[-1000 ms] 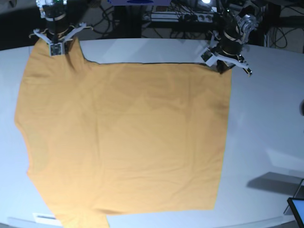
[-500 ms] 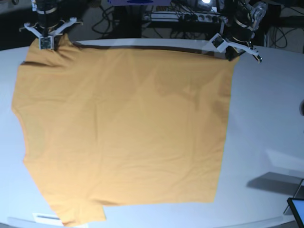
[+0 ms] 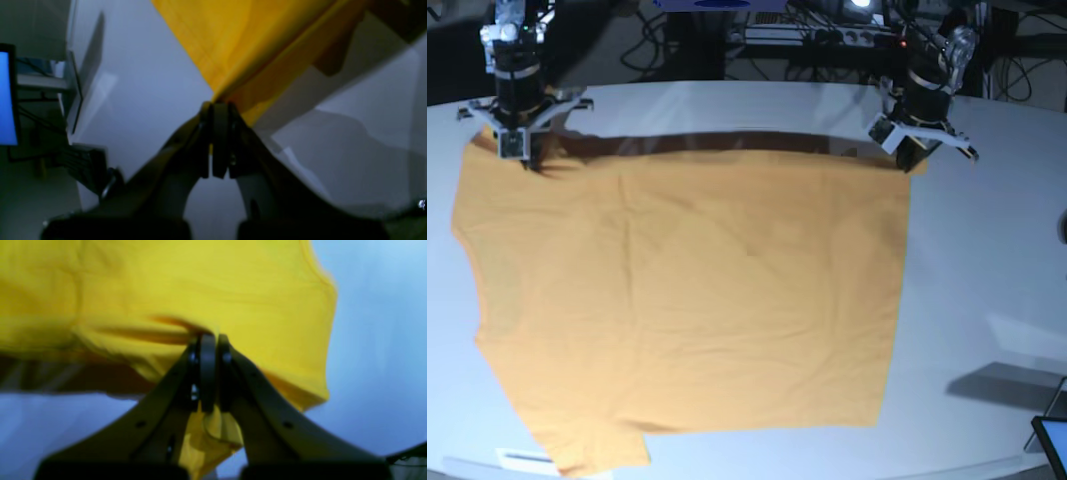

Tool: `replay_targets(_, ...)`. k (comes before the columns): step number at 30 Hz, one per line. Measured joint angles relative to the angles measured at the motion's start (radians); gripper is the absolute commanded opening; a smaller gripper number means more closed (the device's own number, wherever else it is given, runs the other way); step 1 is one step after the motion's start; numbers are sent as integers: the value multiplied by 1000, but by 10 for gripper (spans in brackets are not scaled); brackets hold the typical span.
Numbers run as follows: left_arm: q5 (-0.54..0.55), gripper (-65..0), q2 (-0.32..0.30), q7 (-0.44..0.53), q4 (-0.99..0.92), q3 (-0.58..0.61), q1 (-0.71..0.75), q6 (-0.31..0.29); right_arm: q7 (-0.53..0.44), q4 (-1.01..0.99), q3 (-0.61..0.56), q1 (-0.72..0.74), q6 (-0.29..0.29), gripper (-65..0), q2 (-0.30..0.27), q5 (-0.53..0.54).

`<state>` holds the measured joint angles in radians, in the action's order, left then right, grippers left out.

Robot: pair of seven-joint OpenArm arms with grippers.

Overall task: Fold the T-shirt properly
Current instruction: 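Lift the shoulder edge with both grippers and pull it toward the robot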

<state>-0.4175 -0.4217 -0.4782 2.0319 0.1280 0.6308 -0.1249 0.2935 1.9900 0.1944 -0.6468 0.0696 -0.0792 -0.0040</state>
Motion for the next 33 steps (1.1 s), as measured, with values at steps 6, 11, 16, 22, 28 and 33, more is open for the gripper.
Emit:
replay_targets(6, 0, -650, 35, -6, 0, -1, -66, 1, 4, 0, 0, 82, 0, -649, -1, 0)
replay_targets(11, 0, -650, 77, -4, -1, -1, -134, 6, 8, 0, 0, 157, -2, -649, -1, 0)
replay_targets(16, 0, -650, 102, -6, -6, -1, -198, 2, 64, -3, 0, 242, -3, -649, -1, -1)
replay_targets(22, 0, -650, 111, -13, -51, -1, -256, 1, 64, -41, -30, 316, -6, -649, -3, -3)
replay_targets(28, 1, -650, 119, -8, -131, -1, -335, 2, 71, -104, -92, 336, -6, -649, -19, -4)
replay_targets(33, 0, -650, 138, -9, -174, 5, -422, 5, 60, -160, -95, 372, -7, -649, -18, -4)
